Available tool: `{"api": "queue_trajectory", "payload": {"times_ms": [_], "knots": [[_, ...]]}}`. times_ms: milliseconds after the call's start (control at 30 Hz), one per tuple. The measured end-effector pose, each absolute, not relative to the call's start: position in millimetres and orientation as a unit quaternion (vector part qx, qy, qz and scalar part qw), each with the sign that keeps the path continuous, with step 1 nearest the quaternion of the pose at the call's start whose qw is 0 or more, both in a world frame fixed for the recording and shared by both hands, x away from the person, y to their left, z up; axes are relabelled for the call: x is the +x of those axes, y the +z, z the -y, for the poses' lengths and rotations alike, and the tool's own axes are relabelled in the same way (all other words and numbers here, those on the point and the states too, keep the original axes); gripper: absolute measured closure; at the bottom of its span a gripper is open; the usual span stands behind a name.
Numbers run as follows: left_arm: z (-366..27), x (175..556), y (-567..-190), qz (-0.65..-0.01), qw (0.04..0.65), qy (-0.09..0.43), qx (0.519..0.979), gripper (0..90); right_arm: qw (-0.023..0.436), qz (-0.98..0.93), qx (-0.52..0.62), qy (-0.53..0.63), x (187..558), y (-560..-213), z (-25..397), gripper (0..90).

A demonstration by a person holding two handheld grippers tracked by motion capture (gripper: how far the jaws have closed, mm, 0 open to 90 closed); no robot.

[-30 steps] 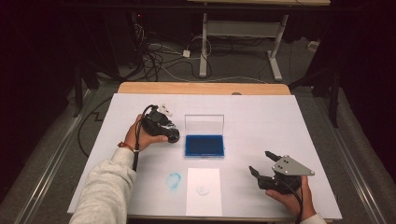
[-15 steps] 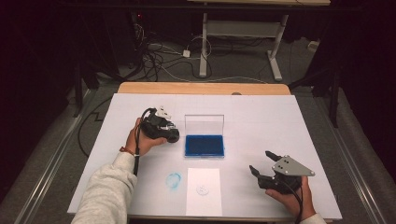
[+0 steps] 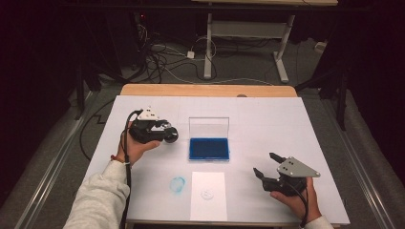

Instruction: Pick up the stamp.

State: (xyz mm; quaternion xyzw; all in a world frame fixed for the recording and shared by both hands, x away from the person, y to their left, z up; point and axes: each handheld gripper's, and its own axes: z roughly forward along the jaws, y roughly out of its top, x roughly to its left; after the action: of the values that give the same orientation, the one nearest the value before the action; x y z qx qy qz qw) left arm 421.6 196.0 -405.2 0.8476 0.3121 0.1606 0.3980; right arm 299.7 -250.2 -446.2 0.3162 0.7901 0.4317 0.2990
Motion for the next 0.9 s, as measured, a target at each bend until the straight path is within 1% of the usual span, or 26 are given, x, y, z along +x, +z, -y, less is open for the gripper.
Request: {"api": "queue_trajectory", "payload": {"times_ms": [33, 67, 167, 467, 900], "knots": [[-196, 422, -405, -0.312, 0.398, 0.161, 0.848, 54.7, 0.298, -0.788, 0.32, 0.433, 301, -446, 251, 25.6], [-198, 415, -401, -0.308, 0.398, 0.172, 0.847, 54.7, 0.296, -0.787, 0.321, 0.435, 301, -446, 251, 25.3], [-201, 409, -398, -0.305, 0.401, 0.173, 0.846, 54.7, 0.301, -0.785, 0.318, 0.438, 302, -444, 249, 24.8], [-204, 367, -379, -0.275, 0.419, 0.199, 0.842, 54.7, 0.311, -0.787, 0.306, 0.436, 297, -442, 245, 25.1], [-195, 339, -376, -0.245, 0.43, 0.193, 0.847, 54.7, 0.32, -0.783, 0.302, 0.439, 292, -440, 248, 25.0]]}}
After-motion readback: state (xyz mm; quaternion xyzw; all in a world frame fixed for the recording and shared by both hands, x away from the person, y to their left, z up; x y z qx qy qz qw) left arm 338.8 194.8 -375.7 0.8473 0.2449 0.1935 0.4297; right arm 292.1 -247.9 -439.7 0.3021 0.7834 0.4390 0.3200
